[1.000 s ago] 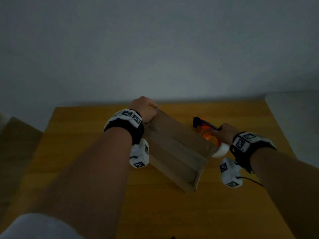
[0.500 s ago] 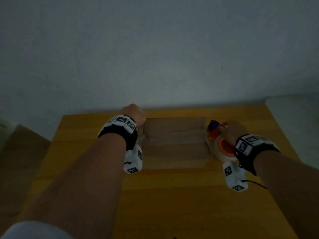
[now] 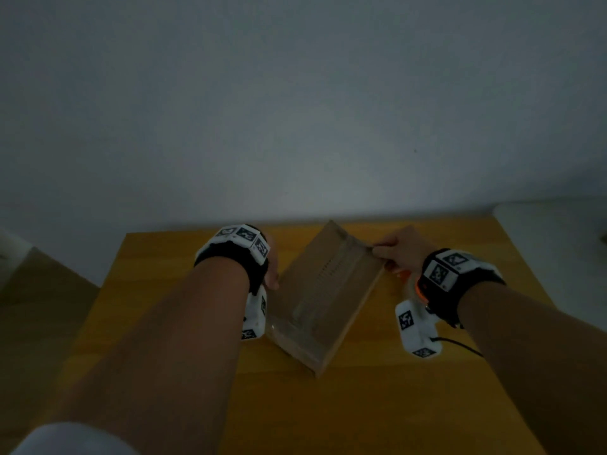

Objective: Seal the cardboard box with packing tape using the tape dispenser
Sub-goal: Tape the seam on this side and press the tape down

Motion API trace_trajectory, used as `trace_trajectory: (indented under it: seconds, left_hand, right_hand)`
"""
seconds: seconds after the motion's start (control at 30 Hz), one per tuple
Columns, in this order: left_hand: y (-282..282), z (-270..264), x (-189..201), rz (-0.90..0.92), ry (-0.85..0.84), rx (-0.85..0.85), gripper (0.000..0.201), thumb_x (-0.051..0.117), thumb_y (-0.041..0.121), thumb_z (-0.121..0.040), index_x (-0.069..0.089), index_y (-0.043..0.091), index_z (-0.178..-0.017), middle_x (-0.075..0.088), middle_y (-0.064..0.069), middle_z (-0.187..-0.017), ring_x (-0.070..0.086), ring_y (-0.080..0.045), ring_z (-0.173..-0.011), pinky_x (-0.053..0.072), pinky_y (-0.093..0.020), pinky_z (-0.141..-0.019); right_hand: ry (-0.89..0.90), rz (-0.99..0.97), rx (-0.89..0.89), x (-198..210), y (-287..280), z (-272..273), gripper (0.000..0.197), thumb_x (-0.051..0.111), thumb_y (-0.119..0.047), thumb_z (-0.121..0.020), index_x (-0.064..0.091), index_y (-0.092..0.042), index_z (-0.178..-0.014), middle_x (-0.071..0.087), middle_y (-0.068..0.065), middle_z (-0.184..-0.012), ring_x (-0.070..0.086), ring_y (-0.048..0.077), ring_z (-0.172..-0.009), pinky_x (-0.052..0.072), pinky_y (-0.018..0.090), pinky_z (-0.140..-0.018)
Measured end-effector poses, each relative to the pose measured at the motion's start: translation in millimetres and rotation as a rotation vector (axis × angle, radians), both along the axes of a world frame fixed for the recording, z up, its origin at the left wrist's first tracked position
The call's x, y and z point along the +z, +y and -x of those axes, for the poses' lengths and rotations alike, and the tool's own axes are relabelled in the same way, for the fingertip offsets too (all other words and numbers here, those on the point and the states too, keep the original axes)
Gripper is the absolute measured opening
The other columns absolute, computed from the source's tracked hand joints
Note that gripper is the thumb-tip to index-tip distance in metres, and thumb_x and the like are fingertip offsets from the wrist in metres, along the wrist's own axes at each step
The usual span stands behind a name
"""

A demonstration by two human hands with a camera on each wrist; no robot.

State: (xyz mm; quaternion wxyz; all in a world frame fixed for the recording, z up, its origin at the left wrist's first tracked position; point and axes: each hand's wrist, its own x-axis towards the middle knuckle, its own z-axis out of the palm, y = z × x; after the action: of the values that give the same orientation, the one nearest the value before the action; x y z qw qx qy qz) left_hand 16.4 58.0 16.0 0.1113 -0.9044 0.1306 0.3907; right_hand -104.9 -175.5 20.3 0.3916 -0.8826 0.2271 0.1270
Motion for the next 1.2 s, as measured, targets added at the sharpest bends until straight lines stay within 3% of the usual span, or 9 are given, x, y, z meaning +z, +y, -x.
trace_trajectory:
  seconds: [0.13, 0.2, 0.33, 0.5, 0.73, 0.83, 0.93, 1.03, 1.2]
  left_hand:
    - [-8.8, 13.4, 22.9, 0.349, 0.017, 0.092, 0.063, 0.064, 0.047, -0.083, 0.048, 0.017, -0.137, 0.060, -0.005, -0.128, 0.065, -0.024, -0.101, 0.053, -0.040, -0.090]
    - [-17.3, 10.9, 27.1, 0.547, -0.124, 0.080, 0.065, 0.064, 0.044, -0.084, 0.043, 0.020, -0.141, 0.054, -0.006, -0.136, 0.060, -0.025, -0.114, 0.050, -0.038, -0.097]
    - [-37.6, 12.9, 28.7, 0.628, -0.187, -0.071, 0.039, 0.063, 0.036, -0.088, 0.065, 0.017, -0.122, 0.063, -0.006, -0.128, 0.060, -0.023, -0.113, 0.046, -0.030, -0.092]
    - [-44.5, 4.1, 19.4, 0.640, -0.166, 0.034, 0.021, 0.071, 0.027, -0.083, 0.076, 0.012, -0.097, 0.072, -0.009, -0.104, 0.066, -0.025, -0.095, 0.049, -0.027, -0.077]
    - [-54.8, -6.8, 1.2, 0.744, -0.043, 0.205, 0.019, 0.073, 0.026, -0.076, 0.065, 0.009, -0.070, 0.056, -0.013, -0.075, 0.049, -0.022, -0.069, 0.041, -0.030, -0.063]
    - [-58.3, -2.0, -1.9, 0.787, 0.037, 0.236, 0.024, 0.072, 0.027, -0.080, 0.075, 0.006, -0.089, 0.063, -0.009, -0.092, 0.054, -0.021, -0.085, 0.042, -0.027, -0.074]
    - [-56.9, 0.3, -6.3, 0.774, 0.105, 0.306, 0.029, 0.073, 0.029, -0.080, 0.073, 0.013, -0.104, 0.061, -0.001, -0.114, 0.051, -0.018, -0.106, 0.038, -0.028, -0.089]
    - [-54.0, -2.9, -8.9, 0.741, 0.119, 0.341, 0.024, 0.075, 0.036, -0.075, 0.074, 0.020, -0.094, 0.062, 0.000, -0.114, 0.051, -0.023, -0.117, 0.040, -0.037, -0.103]
    - [-53.6, -2.1, -5.4, 0.730, 0.106, 0.341, 0.011, 0.076, 0.037, -0.075, 0.070, 0.028, -0.078, 0.062, 0.002, -0.104, 0.052, -0.020, -0.111, 0.042, -0.036, -0.097]
  right_hand:
    - [-0.017, 0.078, 0.060, -3.9, 11.3, -5.3, 0.023, 0.058, -0.021, -0.094, 0.067, -0.020, -0.072, 0.061, 0.002, -0.063, 0.056, 0.020, -0.061, 0.046, 0.028, -0.056]
    - [-0.018, 0.102, 0.072, -5.6, 13.7, -9.8, 0.020, 0.058, -0.022, -0.093, 0.075, -0.017, -0.082, 0.059, -0.004, -0.062, 0.057, 0.019, -0.064, 0.046, 0.028, -0.057]
    - [-0.035, 0.124, 0.084, -5.6, 20.9, -19.7, 0.021, 0.060, -0.021, -0.092, 0.074, -0.012, -0.104, 0.060, -0.006, -0.067, 0.056, 0.012, -0.065, 0.041, 0.020, -0.053]
    - [-0.086, 0.107, 0.050, -6.7, 15.1, -27.4, 0.015, 0.063, -0.019, -0.090, 0.075, -0.014, -0.093, 0.071, 0.006, -0.079, 0.065, 0.020, -0.075, 0.051, 0.029, -0.064]
    - [-0.057, 0.046, -0.259, -27.8, -24.6, -6.8, 0.029, 0.057, -0.021, -0.093, 0.066, -0.004, -0.071, 0.063, 0.013, -0.064, 0.055, 0.023, -0.054, 0.051, 0.032, -0.050]
    - [0.110, 0.267, -0.281, -42.8, -48.5, 2.7, 0.036, 0.051, -0.024, -0.093, 0.051, -0.005, -0.062, 0.040, 0.006, -0.050, 0.032, 0.017, -0.043, 0.026, 0.023, -0.042]
    - [0.290, 0.320, -0.312, -62.2, -61.1, 8.3, 0.048, 0.055, -0.037, -0.092, 0.045, -0.006, -0.056, 0.038, 0.005, -0.049, 0.034, 0.017, -0.043, 0.026, 0.025, -0.042]
    - [0.382, 0.297, -0.291, -78.2, -60.4, 8.5, 0.052, 0.060, -0.054, -0.083, 0.042, -0.012, -0.056, 0.039, 0.004, -0.050, 0.038, 0.017, -0.044, 0.028, 0.025, -0.042]
    - [0.625, 0.382, 0.067, -85.8, -52.8, 3.0, 0.049, 0.056, -0.059, -0.084, 0.061, -0.014, -0.103, 0.062, 0.006, -0.086, 0.059, 0.022, -0.079, 0.044, 0.026, -0.061]
